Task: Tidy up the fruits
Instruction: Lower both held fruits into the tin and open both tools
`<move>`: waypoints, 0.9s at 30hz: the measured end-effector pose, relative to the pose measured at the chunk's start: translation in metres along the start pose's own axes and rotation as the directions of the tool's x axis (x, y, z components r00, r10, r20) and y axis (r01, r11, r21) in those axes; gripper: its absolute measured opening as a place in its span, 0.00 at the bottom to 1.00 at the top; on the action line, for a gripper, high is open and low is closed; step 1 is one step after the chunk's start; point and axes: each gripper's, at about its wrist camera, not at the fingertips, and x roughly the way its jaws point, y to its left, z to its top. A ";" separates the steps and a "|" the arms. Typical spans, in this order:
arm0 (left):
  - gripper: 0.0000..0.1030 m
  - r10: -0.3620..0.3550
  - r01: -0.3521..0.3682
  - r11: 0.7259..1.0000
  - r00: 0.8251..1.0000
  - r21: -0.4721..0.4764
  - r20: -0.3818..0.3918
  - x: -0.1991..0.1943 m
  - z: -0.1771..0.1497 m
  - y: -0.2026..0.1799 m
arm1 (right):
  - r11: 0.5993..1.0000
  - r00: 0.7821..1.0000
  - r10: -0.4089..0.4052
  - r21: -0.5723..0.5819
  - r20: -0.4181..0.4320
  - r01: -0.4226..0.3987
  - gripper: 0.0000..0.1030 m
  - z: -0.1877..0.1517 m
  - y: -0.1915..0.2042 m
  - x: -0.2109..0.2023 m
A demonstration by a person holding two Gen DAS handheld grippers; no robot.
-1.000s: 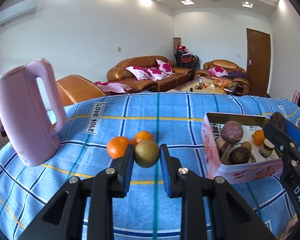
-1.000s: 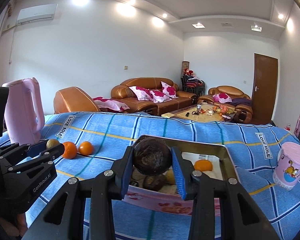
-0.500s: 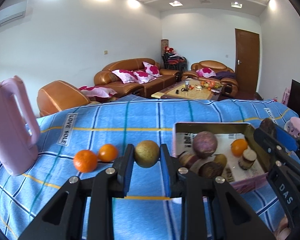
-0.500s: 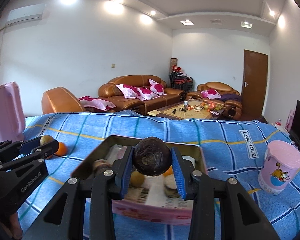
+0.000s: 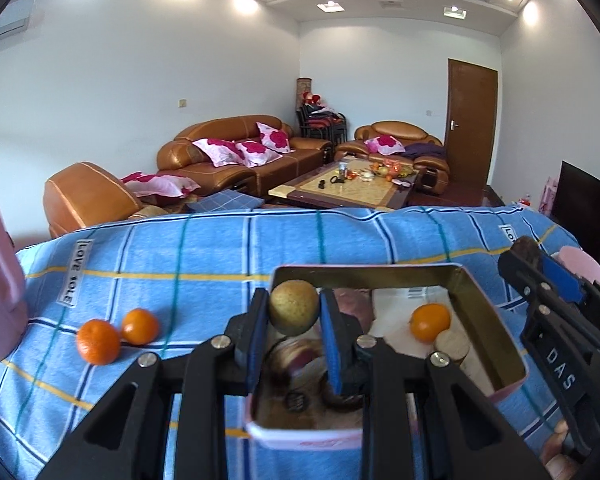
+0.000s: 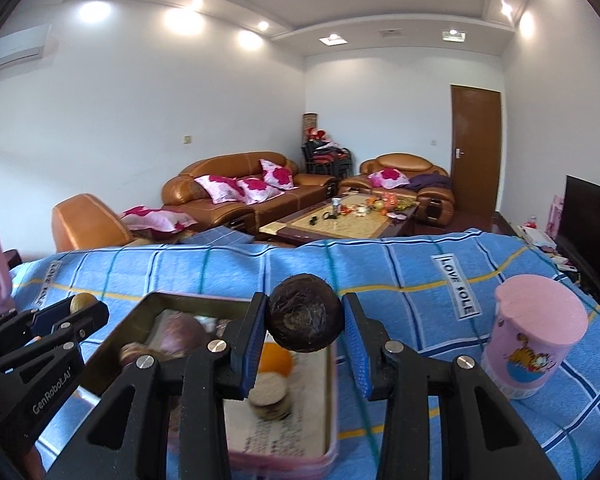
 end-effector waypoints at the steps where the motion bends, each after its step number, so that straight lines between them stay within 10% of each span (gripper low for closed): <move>1: 0.27 -0.006 0.006 1.000 1.000 0.002 -0.006 0.004 0.001 -0.004 | 1.000 1.000 -0.001 0.010 -0.008 0.001 0.39 0.000 -0.002 0.002; 27: 0.27 -0.088 0.085 0.996 0.991 -0.027 -0.104 0.039 -0.004 -0.020 | 0.999 0.996 -0.002 -0.040 -0.085 -0.001 0.39 0.005 0.010 0.040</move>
